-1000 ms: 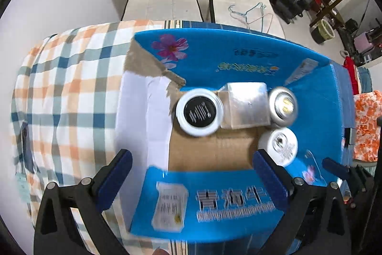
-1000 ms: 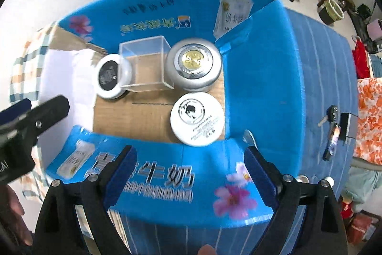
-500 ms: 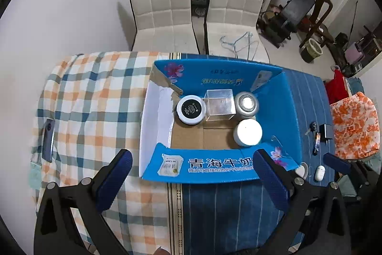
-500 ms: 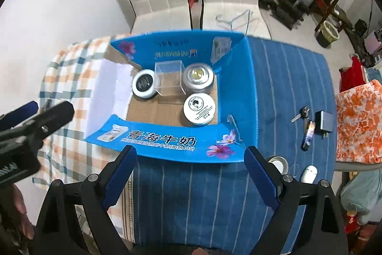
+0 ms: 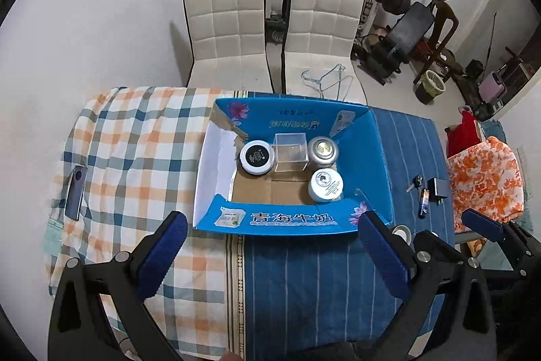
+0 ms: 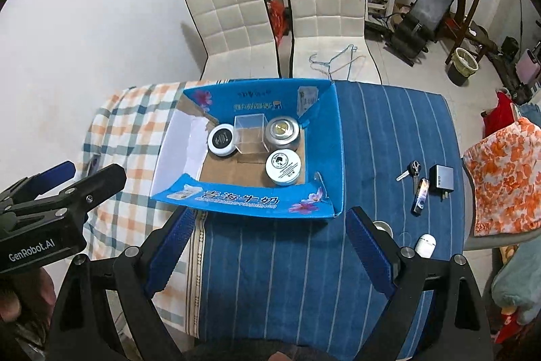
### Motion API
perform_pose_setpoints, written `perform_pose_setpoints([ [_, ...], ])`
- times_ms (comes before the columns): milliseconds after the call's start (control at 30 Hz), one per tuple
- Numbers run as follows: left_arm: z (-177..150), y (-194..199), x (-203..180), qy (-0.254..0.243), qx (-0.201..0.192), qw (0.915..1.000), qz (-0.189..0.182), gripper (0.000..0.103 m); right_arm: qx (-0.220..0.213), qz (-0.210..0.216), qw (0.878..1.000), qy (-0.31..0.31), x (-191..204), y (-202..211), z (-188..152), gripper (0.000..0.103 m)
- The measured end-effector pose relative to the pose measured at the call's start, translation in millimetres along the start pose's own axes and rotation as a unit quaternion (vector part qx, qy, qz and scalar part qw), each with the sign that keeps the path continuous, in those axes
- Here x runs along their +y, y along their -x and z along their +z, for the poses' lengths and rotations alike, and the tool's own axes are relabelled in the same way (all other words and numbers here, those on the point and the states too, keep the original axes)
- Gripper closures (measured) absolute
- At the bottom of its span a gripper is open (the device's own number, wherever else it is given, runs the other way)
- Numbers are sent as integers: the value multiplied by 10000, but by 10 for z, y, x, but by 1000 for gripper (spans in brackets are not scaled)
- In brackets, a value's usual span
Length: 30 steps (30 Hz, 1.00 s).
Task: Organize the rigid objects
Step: 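Lift both tools out of the blue box, then grasp the silver shallow lid with the left tool while the right tool grasps the white earbud case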
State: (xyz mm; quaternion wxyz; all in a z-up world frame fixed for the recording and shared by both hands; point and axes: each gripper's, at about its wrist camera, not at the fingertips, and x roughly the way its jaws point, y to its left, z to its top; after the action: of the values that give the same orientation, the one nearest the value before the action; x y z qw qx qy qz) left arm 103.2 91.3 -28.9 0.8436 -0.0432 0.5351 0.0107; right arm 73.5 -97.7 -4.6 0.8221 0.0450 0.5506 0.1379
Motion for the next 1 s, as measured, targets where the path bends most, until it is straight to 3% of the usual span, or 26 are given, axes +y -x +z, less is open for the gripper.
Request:
perform_pose_setpoints([
  [167,-15,-48,-321,-153,12,9998,-106,0,7,-75,9991,-421,-462,30,-130,10],
  [333,-104,-357,-1110,-762,226,9960,-403,0,249,-518,9921,-1113,-1301,-99,-400,10],
  [467,-322,-863,-1972,-1513,696,9827,-807,0,646,-1005,9763,-1802,-2184,-340,-688,10],
  [667,-748,-1797,-2742,-1823,1663,9641,-981,0,1151,-1466,9558,-2275,-3106,-749,-1129,10],
  [767,-887,-2158,-2956,-1824,1956,9592,-918,0,1334,-1284,9488,-2559,-3444,-1000,-1270,10],
  [933,-984,-2637,-3054,-1658,2154,9603,-619,1,1571,-827,9375,-2993,-3790,-1522,-1383,13],
  [1000,-1024,-2815,-3082,-1593,2275,9595,-479,1,1626,-485,9268,-3351,-3927,-1709,-1400,14],
])
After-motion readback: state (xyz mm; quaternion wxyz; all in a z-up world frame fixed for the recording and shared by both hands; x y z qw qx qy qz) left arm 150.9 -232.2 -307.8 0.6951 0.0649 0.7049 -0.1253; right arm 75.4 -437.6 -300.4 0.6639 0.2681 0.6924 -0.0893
